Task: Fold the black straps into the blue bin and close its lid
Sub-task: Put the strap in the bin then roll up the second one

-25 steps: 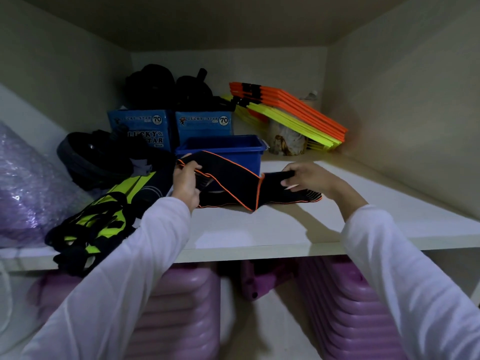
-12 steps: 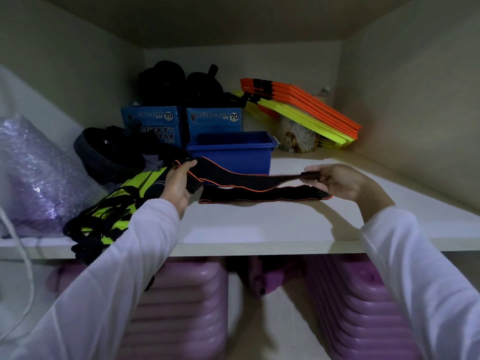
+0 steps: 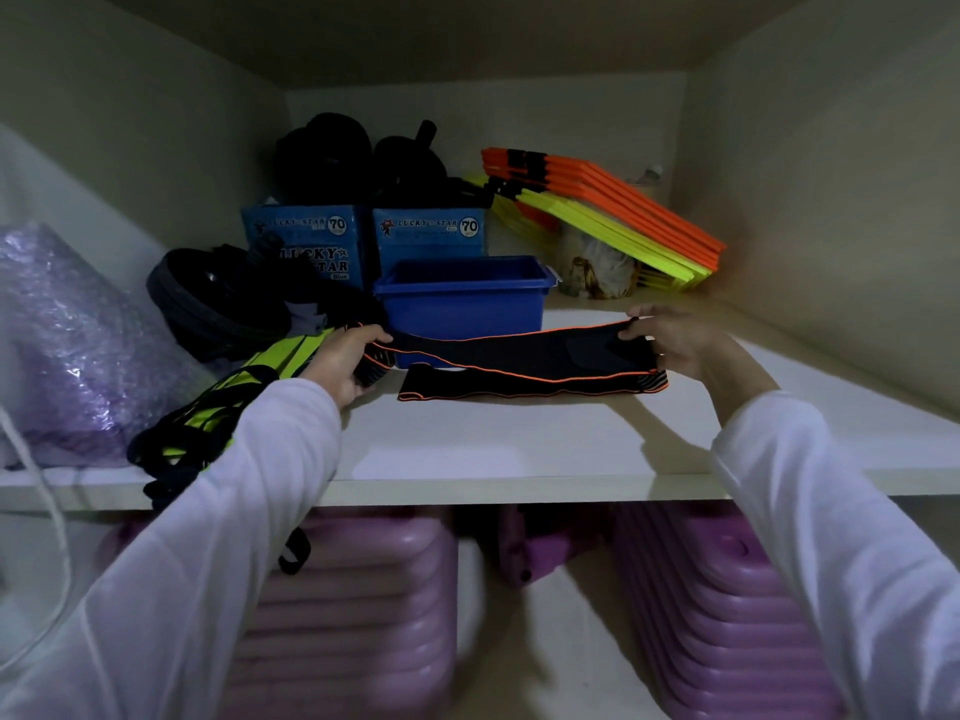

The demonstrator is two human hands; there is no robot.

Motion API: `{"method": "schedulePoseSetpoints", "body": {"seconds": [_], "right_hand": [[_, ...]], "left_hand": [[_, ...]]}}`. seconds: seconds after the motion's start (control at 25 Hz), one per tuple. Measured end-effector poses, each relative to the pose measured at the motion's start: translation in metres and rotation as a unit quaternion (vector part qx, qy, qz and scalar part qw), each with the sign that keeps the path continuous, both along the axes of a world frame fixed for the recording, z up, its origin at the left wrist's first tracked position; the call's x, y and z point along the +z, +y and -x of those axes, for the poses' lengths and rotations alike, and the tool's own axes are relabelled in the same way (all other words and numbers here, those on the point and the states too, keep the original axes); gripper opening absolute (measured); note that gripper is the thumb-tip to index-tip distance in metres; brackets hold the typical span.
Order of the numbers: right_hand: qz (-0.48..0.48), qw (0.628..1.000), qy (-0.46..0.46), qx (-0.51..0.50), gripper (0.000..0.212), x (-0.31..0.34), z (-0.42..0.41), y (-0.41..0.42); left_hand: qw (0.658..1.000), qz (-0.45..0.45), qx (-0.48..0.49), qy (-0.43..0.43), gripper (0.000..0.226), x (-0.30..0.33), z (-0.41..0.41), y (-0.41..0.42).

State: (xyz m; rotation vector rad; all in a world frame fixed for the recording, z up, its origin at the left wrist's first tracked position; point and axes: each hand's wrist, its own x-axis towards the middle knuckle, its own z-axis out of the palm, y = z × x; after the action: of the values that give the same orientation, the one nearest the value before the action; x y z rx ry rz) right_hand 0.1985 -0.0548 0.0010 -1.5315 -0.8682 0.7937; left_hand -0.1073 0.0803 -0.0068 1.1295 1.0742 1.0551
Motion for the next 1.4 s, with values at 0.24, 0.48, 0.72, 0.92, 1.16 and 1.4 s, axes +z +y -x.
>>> {"method": "schedulePoseSetpoints", "body": {"seconds": [0.24, 0.48, 0.72, 0.92, 1.16, 1.4], "right_hand": [[0.046, 0.996, -0.06, -0.044, 0.01, -0.01, -0.002, 0.006], [0.055, 0.996, -0.047, -0.06, 0.014, -0.012, -0.01, 0.002], [0.068, 0.989, -0.074, -0.11, 0.006, -0.014, -0.02, -0.022], [0.124, 0.992, -0.02, 0.005, 0.012, -0.012, -0.036, -0.066], [0.155, 0.979, 0.014, 0.129, 0.031, -0.006, -0.032, -0.116], [0.178, 0.979, -0.004, 0.096, 0.031, -0.017, -0.021, -0.147]], "left_hand": [[0.995, -0.076, 0.049, -0.031, 0.021, -0.009, -0.008, 0.001], [0.989, -0.132, 0.072, -0.009, 0.041, -0.01, -0.017, 0.002], [0.994, -0.106, 0.004, -0.038, 0.025, -0.009, -0.039, -0.001], [0.985, -0.076, -0.098, -0.117, 0.028, 0.002, -0.082, -0.008], [0.963, -0.051, -0.201, -0.17, 0.016, 0.017, -0.152, -0.025], [0.934, -0.06, -0.329, -0.13, 0.018, 0.027, -0.248, -0.072]]}}
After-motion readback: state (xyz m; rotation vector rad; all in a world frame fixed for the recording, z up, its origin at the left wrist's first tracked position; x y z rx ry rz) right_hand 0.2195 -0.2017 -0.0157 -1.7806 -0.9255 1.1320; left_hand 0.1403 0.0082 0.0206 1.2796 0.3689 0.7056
